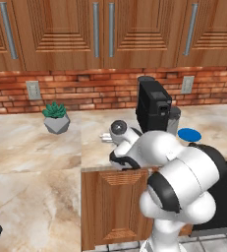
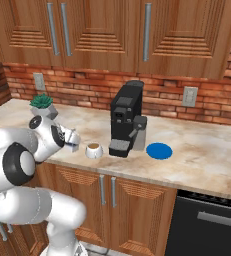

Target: Take a sugar cube from the saucer and place it inside the coffee. Then, grab milk from the fridge and place it next to the coffee on the counter to sweeten the coffee.

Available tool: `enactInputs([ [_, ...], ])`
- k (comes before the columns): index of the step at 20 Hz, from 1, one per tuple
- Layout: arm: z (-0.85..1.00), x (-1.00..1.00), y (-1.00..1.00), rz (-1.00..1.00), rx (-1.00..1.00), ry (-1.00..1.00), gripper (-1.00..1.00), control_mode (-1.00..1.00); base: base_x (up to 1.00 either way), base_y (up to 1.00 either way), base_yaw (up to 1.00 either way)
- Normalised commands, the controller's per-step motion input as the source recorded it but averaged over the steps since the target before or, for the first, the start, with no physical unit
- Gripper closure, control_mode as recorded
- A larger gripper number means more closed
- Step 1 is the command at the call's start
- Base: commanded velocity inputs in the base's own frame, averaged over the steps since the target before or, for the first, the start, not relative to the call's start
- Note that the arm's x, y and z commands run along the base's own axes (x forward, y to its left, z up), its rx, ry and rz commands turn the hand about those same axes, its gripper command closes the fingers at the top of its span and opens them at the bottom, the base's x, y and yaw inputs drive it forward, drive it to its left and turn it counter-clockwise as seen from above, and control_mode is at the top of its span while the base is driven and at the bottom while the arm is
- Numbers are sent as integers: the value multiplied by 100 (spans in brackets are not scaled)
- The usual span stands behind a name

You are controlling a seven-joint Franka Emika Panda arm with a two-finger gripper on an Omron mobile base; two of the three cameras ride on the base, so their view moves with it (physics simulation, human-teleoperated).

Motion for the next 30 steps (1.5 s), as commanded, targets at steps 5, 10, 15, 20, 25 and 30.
enactInputs([
  [5,0,41,3,-1,0,0,-100,-100,0,0,0],
  [10,0,2,0,0,0,0,-100,-100,0,0,0],
  [15,13,-3,3,-1,0,-1,-100,-100,0,0,0],
  [20,71,-10,12,-4,0,-9,-100,-100,0,0,0],
  [25,98,-55,6,-3,0,-14,-100,-100,0,0,0],
  [30,77,-100,-41,0,5,-27,-100,-100,0,0,0],
])
